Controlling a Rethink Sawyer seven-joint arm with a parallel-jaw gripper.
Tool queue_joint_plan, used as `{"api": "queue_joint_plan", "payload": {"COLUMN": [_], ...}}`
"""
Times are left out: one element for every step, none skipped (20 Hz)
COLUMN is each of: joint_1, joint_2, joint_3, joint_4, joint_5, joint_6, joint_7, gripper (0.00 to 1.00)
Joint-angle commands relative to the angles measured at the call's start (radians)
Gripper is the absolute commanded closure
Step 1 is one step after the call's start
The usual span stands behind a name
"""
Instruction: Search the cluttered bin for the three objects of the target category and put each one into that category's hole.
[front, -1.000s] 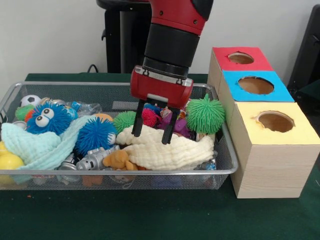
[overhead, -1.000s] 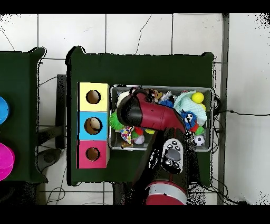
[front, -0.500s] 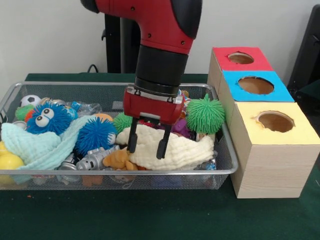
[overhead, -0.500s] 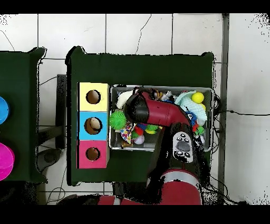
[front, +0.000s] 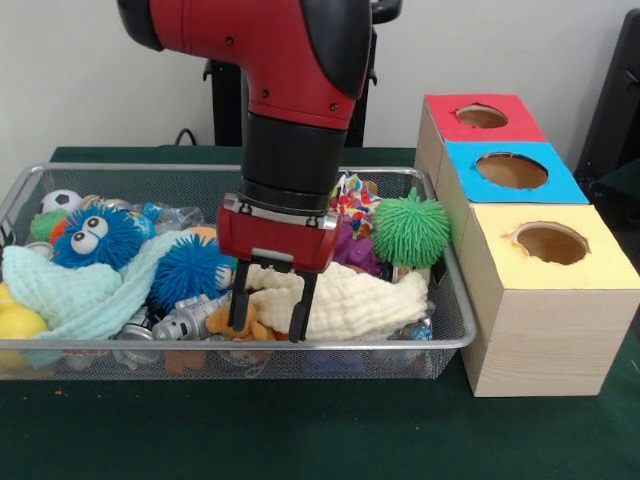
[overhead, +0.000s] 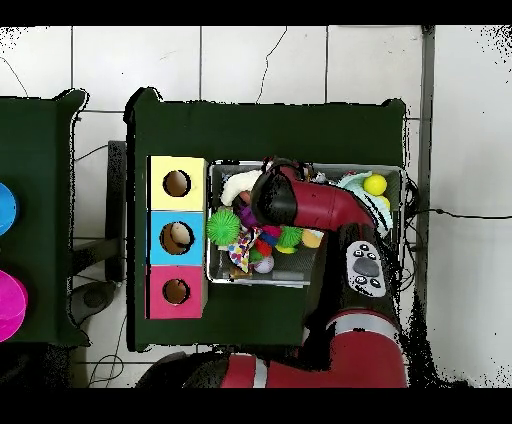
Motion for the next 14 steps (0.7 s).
{"api": "queue_joint_plan", "payload": {"joint_1": [-0.027,-0.029,-0.031,-0.03,-0.028,-0.025,-0.02,-0.021,-0.027,-0.031,-0.031,-0.031,-0.031,-0.028], "joint_2": [0.034,0.037,0.039,0.038,0.035,0.034,0.032,0.033,0.037,0.041,0.049,0.054,0.059,0.061], "joint_3": [0.107,0.108,0.11,0.106,0.1,0.094,0.082,0.08,0.086,0.089,0.087,0.085,0.083,0.077], "joint_4": [-0.036,-0.029,-0.023,-0.018,-0.009,-0.005,0.0,0.002,0.007,0.007,0.002,0.0,-0.003,-0.004], "joint_5": [-0.072,-0.074,-0.076,-0.077,-0.078,-0.078,-0.081,-0.083,-0.084,-0.086,-0.088,-0.086,-0.084,-0.085], "joint_6": [0.014,0.021,0.028,0.032,0.046,0.052,0.059,0.064,0.083,0.094,0.115,0.135,0.155,0.16], "joint_7": [0.005,0.007,0.009,0.013,0.012,0.015,0.015,0.012,0.001,-0.007,-0.019,-0.024,-0.03,-0.029], "gripper": [0.0,0.0,0.0,0.0,0.0,0.0,0.0,0.0,0.0,0.0,0.0,0.0,0.0,0.0]}}
